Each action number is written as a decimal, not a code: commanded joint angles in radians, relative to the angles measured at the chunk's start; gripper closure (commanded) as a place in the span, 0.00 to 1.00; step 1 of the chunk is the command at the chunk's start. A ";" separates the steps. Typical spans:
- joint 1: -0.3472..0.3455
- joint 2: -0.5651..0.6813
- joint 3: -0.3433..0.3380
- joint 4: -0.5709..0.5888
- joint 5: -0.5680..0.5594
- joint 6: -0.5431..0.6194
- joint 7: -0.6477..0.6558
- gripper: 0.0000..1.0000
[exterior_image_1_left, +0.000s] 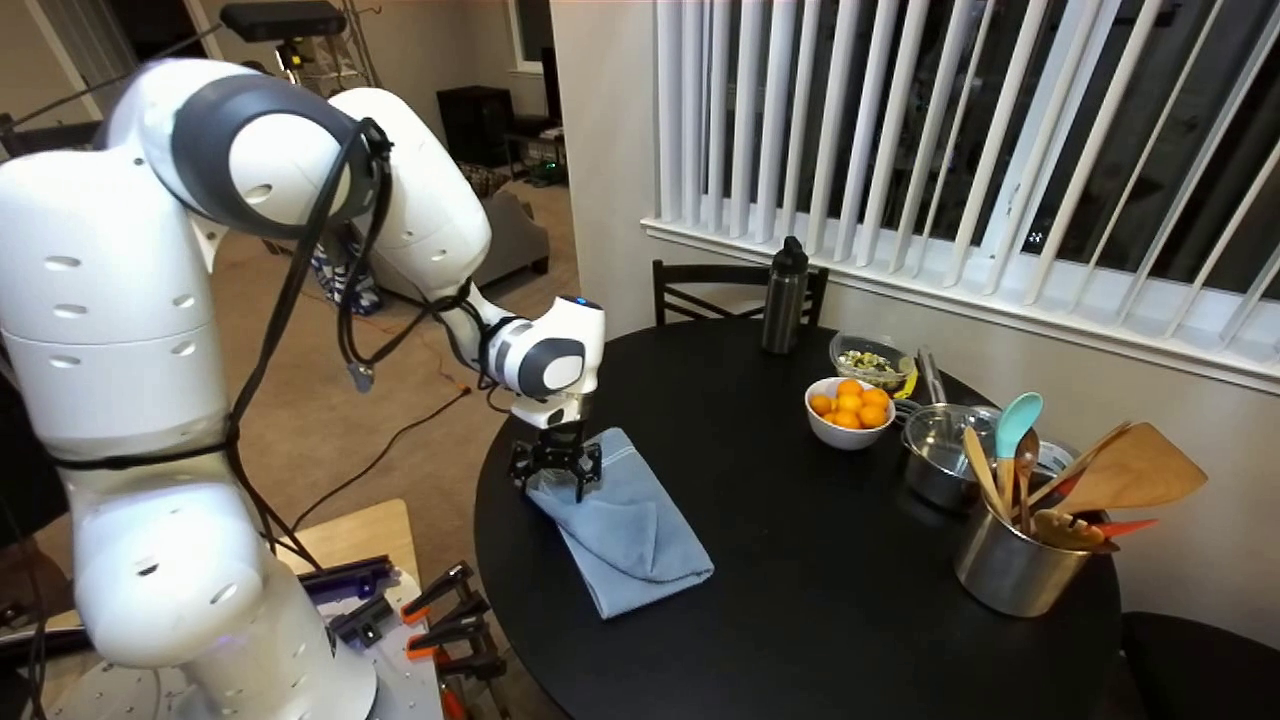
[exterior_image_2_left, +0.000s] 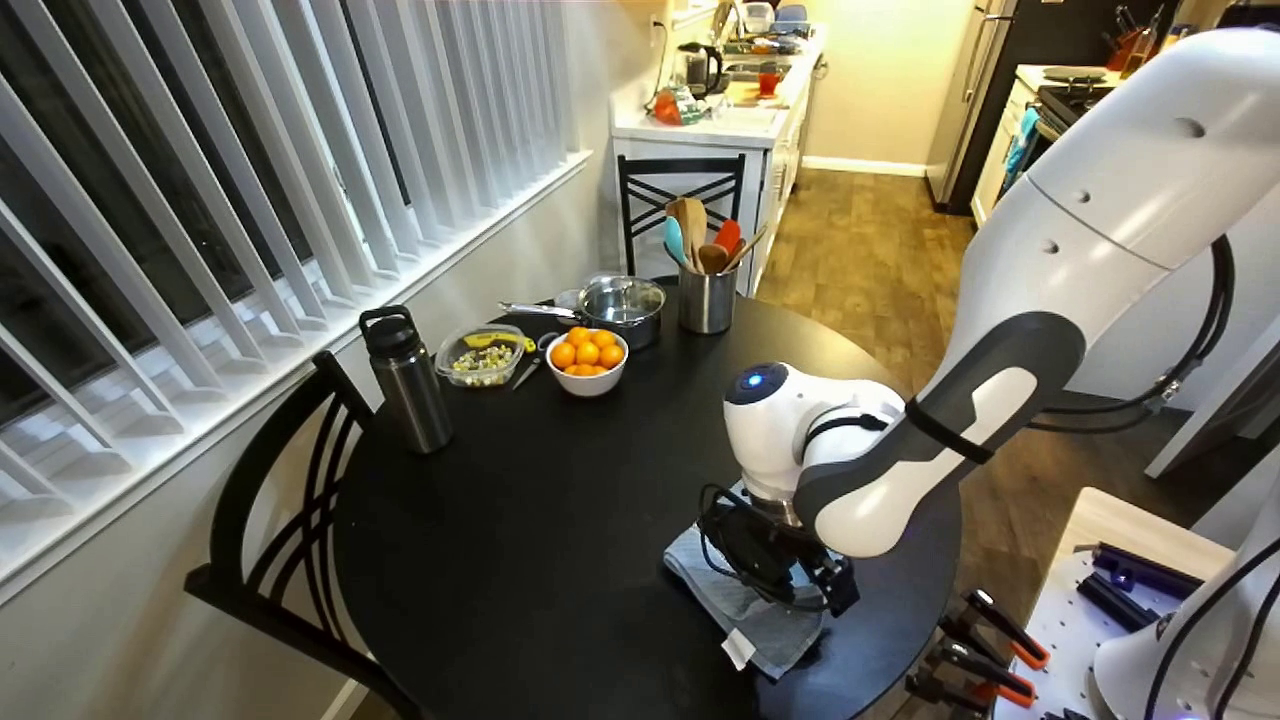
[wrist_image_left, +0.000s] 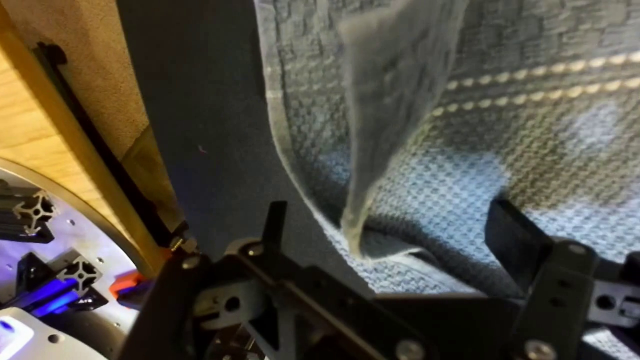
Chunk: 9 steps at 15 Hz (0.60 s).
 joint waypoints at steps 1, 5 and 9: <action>-0.030 0.035 0.019 -0.009 0.085 0.056 -0.118 0.00; -0.034 0.017 0.014 -0.019 0.136 0.057 -0.179 0.00; -0.010 -0.015 0.001 -0.037 0.110 0.061 -0.145 0.00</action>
